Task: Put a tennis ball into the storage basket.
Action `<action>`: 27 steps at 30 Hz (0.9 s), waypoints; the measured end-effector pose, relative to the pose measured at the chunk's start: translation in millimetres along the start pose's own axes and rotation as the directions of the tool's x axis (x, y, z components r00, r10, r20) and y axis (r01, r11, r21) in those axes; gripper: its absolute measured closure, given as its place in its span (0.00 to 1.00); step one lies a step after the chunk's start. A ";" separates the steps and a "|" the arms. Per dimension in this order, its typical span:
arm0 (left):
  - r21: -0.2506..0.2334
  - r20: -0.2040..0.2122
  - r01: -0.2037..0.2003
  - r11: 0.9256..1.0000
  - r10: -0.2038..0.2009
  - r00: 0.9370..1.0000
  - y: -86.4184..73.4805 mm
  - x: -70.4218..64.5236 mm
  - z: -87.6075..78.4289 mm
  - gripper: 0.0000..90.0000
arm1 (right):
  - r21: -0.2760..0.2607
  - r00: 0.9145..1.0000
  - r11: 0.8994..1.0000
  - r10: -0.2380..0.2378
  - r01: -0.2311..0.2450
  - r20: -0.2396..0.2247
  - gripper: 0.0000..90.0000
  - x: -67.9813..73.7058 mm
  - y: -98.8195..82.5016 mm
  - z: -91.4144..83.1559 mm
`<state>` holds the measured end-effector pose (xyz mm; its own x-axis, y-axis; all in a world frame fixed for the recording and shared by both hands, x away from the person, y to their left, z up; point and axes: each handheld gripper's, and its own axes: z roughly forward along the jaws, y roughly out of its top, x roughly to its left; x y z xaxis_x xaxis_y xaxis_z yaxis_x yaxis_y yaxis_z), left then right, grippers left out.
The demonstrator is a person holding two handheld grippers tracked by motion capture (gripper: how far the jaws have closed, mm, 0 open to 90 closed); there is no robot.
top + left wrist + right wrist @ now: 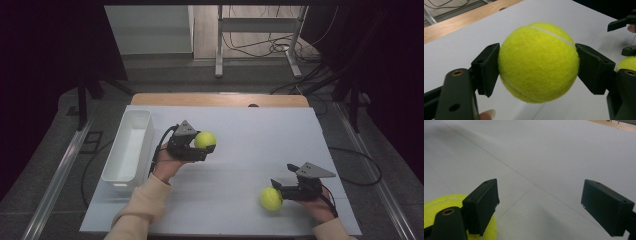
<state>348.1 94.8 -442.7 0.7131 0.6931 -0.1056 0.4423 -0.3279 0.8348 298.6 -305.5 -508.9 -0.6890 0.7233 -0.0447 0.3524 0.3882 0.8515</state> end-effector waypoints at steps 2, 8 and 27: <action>-0.004 -0.003 0.003 1.000 -0.003 1.000 -0.1 1.4 -1.4 0.28 | 0.000 1.000 1.000 0.000 0.000 0.000 0.17 0.0 0.0 0.0; -0.009 -0.009 0.008 1.000 -0.008 1.000 0.0 3.8 -5.0 0.28 | -0.001 1.000 1.000 0.000 0.000 0.000 0.17 0.2 0.0 -0.1; -0.012 -0.018 0.011 1.000 -0.011 1.000 -0.8 6.2 -7.9 0.28 | -0.001 1.000 1.000 -0.002 0.002 0.001 0.17 0.1 0.0 -0.3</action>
<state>347.9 104.4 -439.8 0.6982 0.7081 -0.1055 0.4438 -0.3124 0.8399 298.4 -305.6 -508.8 -0.6896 0.7227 -0.0471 0.3503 0.3897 0.8517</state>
